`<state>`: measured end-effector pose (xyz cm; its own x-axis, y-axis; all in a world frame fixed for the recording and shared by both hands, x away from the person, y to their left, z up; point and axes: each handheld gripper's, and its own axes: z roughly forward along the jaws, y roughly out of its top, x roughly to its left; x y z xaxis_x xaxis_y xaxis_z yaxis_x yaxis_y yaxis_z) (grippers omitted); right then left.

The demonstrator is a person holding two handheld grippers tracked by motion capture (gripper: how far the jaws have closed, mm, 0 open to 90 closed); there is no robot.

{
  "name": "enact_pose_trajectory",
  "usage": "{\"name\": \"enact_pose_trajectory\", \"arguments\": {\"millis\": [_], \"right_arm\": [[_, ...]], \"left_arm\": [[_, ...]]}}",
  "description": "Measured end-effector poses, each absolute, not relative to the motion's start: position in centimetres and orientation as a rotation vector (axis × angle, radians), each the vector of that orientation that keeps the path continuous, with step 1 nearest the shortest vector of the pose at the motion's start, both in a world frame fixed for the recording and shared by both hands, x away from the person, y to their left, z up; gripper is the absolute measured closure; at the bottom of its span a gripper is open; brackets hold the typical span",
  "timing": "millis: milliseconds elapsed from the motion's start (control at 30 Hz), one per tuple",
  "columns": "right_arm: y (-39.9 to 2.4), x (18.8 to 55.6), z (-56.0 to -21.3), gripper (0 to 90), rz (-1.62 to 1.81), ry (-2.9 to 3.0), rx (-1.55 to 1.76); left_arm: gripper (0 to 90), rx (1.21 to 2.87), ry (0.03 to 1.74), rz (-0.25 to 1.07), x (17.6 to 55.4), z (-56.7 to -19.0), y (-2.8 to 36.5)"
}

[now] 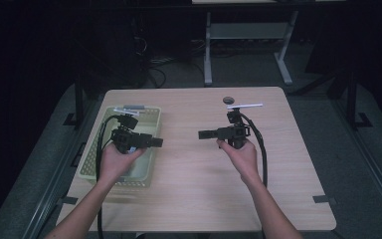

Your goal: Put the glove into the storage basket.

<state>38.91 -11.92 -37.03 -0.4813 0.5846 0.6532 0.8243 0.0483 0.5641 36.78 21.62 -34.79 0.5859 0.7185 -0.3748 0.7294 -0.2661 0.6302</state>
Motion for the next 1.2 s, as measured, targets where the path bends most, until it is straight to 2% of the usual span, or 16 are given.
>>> {"name": "enact_pose_trajectory", "arguments": {"millis": [433,1200], "right_arm": [[-15.0,37.6,-37.6,34.9,-1.408,-2.072,-1.503],[-19.9,35.7,-39.5,32.3,-1.409,-2.01,-1.627]], "left_arm": [[35.1,2.029,1.077,-0.044,35.9,-34.7,18.8],[32.7,2.063,0.986,-0.107,34.2,-36.3,14.2]]}}
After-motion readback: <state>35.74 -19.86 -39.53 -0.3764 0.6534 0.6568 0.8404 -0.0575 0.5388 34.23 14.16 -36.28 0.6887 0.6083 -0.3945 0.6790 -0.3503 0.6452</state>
